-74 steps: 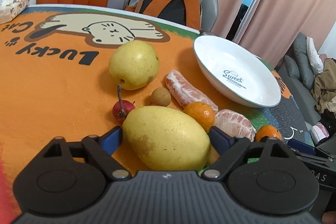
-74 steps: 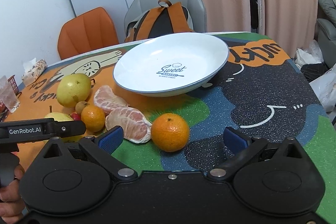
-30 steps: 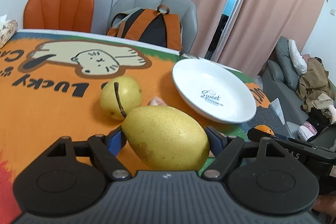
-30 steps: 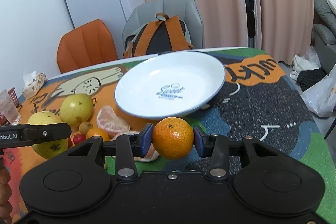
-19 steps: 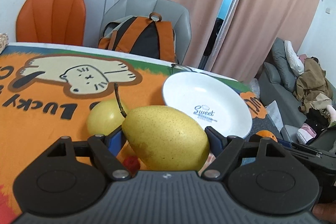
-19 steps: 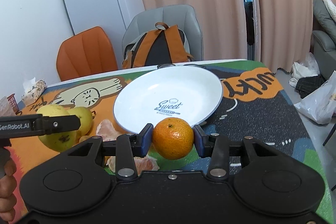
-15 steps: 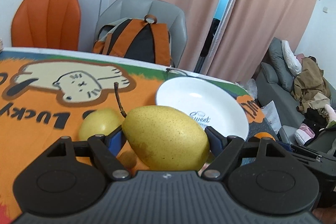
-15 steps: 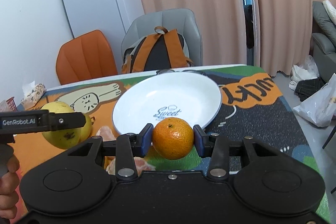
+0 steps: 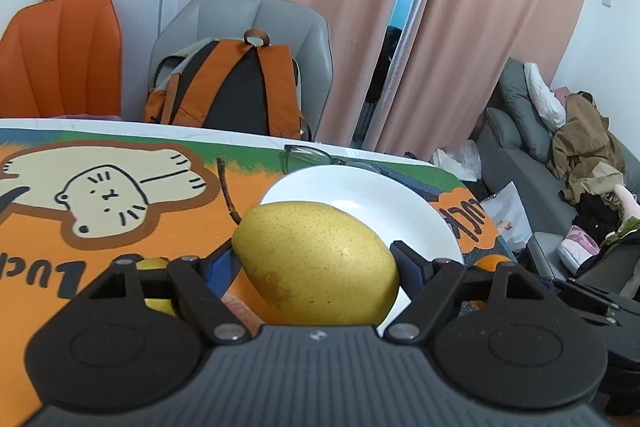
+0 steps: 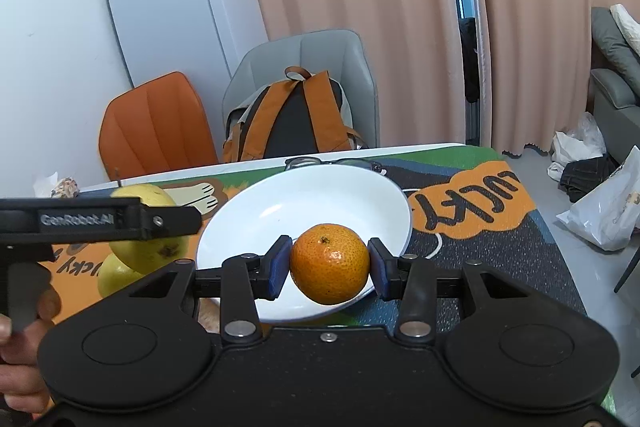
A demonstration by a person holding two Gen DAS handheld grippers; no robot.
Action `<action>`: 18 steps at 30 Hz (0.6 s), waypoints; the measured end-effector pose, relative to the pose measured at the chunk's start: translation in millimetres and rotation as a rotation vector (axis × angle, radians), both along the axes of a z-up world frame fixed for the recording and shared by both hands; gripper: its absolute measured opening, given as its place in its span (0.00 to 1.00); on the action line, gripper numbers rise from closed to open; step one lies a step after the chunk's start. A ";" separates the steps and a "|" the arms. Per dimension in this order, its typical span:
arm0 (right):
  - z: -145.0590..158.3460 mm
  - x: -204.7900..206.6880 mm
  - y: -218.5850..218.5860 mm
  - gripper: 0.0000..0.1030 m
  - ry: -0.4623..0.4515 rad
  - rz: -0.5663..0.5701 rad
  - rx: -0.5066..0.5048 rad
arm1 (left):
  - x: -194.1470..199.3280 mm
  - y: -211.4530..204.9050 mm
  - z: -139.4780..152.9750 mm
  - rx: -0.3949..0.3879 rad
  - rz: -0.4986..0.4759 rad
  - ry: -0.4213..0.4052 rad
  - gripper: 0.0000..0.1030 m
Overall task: Organize fruits
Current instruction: 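Lower the pear onto the white plate with the left tool while the right tool sets the mandarin there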
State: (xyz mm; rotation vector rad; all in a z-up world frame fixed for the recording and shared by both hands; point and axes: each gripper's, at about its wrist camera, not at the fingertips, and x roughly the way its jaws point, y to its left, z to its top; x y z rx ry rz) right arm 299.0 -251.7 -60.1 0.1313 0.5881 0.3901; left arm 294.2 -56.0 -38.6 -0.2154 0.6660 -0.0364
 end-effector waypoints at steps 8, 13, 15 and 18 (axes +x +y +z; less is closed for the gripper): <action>-11.0 17.6 -2.8 0.41 0.016 -0.024 -0.003 | 30.8 -7.7 -18.6 0.023 -0.024 0.047 0.77; -19.5 27.9 -2.8 0.41 0.032 -0.037 -0.007 | 46.1 -12.4 -31.4 0.030 -0.044 0.078 0.77; -22.2 31.4 -2.2 0.41 0.035 -0.041 -0.012 | 51.2 -14.2 -36.7 0.032 -0.052 0.091 0.77; -26.4 35.8 -1.2 0.41 0.045 -0.042 -0.013 | 55.6 -17.7 -41.5 0.042 -0.075 0.104 0.77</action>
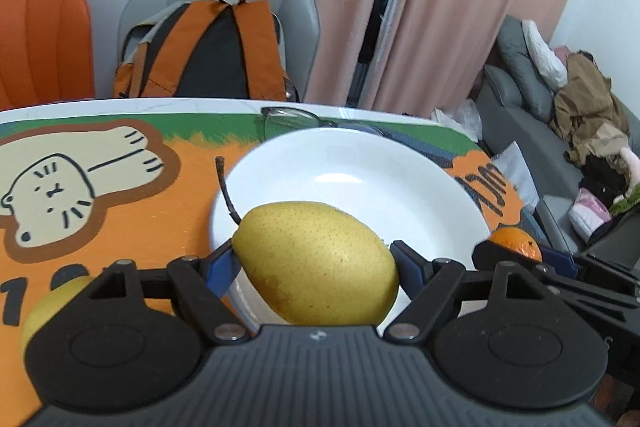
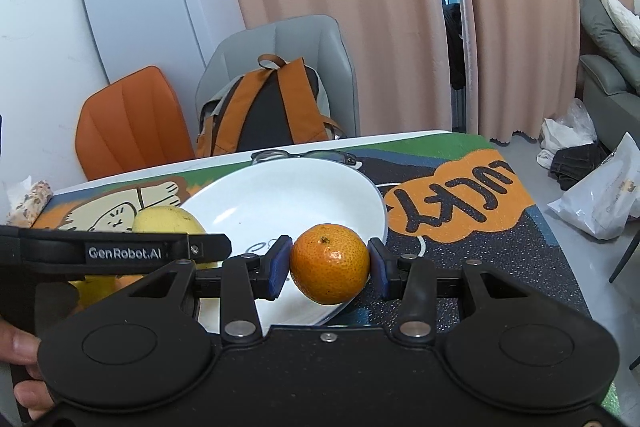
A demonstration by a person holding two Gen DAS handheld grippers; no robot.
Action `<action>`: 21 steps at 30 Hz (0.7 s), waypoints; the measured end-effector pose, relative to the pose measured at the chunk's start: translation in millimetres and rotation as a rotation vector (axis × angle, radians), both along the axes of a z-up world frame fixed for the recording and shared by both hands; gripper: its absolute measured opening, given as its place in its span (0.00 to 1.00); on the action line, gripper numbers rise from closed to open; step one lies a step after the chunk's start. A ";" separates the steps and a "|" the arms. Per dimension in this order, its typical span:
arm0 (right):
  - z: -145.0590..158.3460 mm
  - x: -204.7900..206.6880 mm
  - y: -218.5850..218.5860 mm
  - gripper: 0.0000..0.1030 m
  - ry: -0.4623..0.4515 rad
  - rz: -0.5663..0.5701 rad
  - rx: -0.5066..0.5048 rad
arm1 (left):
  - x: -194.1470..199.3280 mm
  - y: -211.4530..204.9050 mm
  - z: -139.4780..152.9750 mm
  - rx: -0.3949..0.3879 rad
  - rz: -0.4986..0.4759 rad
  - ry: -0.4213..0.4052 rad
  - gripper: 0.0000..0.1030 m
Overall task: Organize fruits
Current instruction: 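Lower the pear onto the white plate with the left tool while the right tool sets the mandarin there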
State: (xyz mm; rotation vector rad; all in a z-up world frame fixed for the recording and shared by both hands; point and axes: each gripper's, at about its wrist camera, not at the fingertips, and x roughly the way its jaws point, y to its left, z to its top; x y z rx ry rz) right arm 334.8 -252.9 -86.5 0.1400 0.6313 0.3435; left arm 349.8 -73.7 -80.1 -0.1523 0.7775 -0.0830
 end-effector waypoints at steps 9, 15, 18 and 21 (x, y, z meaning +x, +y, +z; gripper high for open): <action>-3.8 2.8 10.1 0.41 0.016 0.019 0.000 | -8.4 7.5 12.1 0.038 0.041 -0.035 0.76; 1.4 -0.2 16.1 0.41 0.010 0.021 0.007 | -29.2 23.1 29.6 0.006 0.075 -0.060 0.77; 5.1 -0.8 19.7 0.41 0.003 0.023 0.012 | -38.2 30.4 35.2 -0.004 0.087 -0.054 0.77; 8.0 -1.1 21.8 0.49 -0.004 0.032 0.027 | -49.0 38.8 40.2 -0.011 0.106 -0.056 0.79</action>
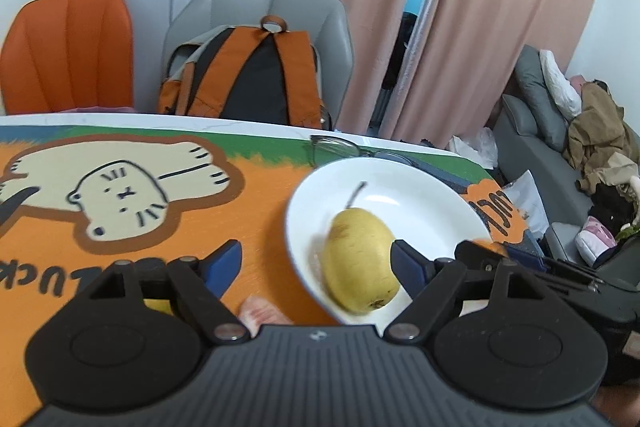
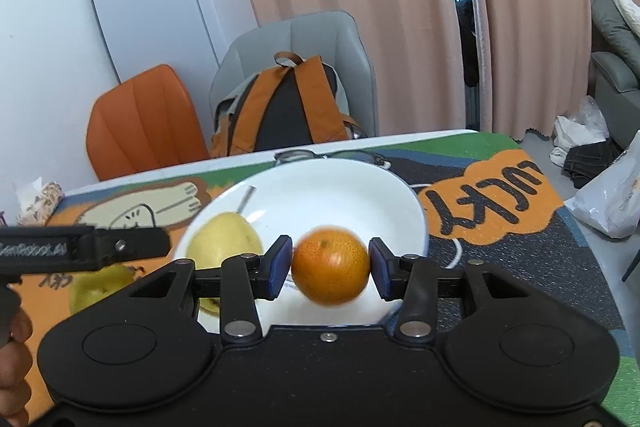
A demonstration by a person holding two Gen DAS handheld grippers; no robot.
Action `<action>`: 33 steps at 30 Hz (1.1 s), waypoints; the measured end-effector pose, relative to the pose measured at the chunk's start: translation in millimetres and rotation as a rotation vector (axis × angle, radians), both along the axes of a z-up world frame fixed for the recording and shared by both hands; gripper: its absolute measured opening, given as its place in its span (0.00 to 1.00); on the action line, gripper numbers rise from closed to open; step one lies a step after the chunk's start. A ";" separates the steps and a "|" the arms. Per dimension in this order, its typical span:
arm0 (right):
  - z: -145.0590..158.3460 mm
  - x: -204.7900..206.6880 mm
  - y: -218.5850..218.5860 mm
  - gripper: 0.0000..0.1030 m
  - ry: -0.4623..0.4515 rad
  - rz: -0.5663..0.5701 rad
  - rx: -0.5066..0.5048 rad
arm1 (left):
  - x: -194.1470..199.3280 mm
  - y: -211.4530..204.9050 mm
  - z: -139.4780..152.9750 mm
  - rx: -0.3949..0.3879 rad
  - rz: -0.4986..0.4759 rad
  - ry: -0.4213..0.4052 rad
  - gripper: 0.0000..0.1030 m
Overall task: Organize fruits
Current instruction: 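Lower the pear onto the white plate with the left tool while the right tool sets the mandarin there, then open both tools and pull them back from the plate toward the loose fruit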
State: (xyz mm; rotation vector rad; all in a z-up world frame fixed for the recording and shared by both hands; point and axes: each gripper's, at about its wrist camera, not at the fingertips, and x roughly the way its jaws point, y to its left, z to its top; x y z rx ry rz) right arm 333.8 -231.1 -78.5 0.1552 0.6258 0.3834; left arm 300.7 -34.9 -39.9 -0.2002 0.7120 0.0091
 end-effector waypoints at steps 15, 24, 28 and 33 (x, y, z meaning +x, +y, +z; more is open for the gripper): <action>6.3 -42.7 -5.2 0.62 0.017 -0.011 0.037 | -53.1 37.2 -1.6 -0.028 0.112 0.019 0.92; 9.2 -64.9 -4.7 0.71 0.011 0.002 0.032 | -79.9 49.3 -3.2 -0.037 0.142 0.017 0.95; 12.2 -72.4 -2.7 0.76 0.009 0.010 0.034 | -89.8 57.1 -2.9 -0.045 0.152 0.019 0.95; 15.1 -83.5 4.7 0.81 0.003 0.029 0.028 | -101.0 66.2 -1.1 -0.056 0.169 0.023 0.95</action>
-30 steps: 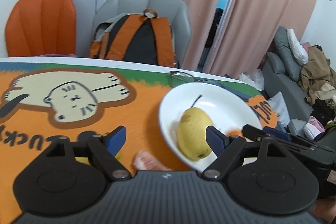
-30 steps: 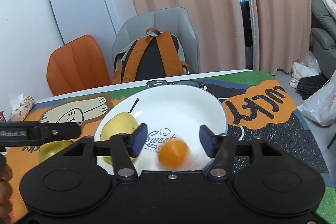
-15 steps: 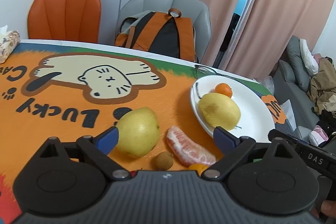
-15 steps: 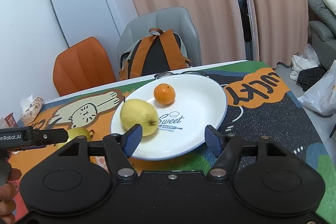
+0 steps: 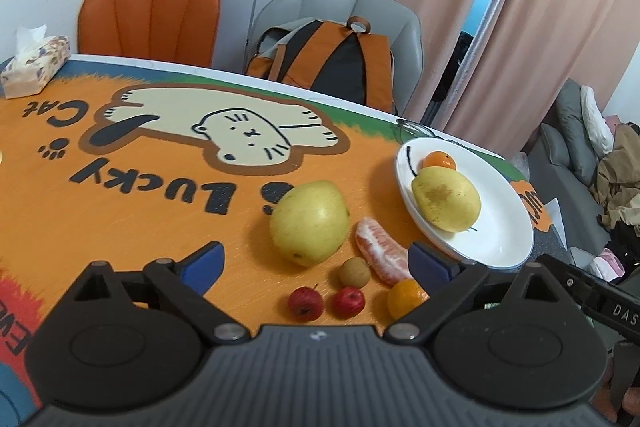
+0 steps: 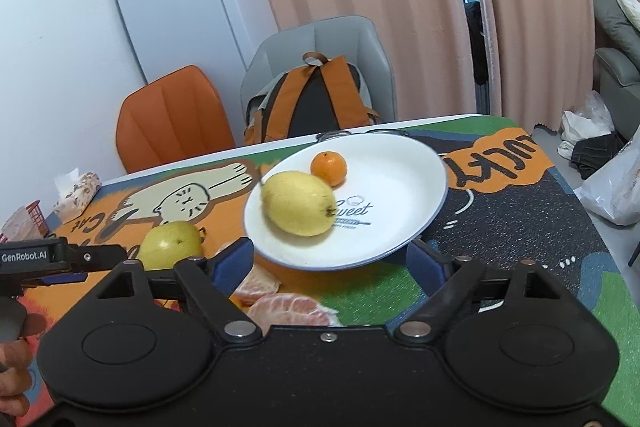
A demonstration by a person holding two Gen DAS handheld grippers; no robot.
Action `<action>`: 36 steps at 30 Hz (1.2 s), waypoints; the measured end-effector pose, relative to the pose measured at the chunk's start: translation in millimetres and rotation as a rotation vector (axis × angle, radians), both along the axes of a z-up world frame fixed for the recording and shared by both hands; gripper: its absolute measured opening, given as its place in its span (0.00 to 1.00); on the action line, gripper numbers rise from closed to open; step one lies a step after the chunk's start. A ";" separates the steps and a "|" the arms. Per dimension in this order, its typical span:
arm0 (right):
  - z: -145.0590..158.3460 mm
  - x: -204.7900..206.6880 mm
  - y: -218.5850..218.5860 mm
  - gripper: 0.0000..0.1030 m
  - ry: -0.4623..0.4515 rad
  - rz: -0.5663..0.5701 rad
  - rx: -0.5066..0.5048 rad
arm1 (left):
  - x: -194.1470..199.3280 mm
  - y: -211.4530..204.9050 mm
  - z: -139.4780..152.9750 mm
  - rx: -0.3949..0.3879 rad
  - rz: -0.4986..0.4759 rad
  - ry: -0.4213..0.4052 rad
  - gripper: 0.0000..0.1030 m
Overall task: Organize fruits
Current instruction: 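Open both tools and pull them back from the plate toward the loose fruit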
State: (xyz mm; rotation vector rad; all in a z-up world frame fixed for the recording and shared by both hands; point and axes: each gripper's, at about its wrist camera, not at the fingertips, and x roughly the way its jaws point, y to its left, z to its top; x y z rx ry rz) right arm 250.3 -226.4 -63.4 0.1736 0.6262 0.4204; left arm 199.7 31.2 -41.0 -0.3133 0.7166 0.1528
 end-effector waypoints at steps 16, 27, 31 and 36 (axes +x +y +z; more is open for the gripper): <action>4.4 -27.1 27.9 0.85 -0.018 0.060 -0.020 | -28.4 17.3 -6.6 -0.002 0.007 -0.004 0.95; -3.3 -31.1 51.6 0.77 -0.003 0.121 -0.032 | -29.5 19.3 -17.6 -0.025 -0.016 -0.018 0.82; -7.1 -29.3 59.8 0.68 0.003 0.152 -0.046 | -24.6 20.7 -28.0 -0.046 -0.018 0.000 0.73; -12.4 -23.5 67.6 0.65 0.015 0.173 -0.049 | -16.7 23.6 -41.2 -0.073 -0.003 0.024 0.67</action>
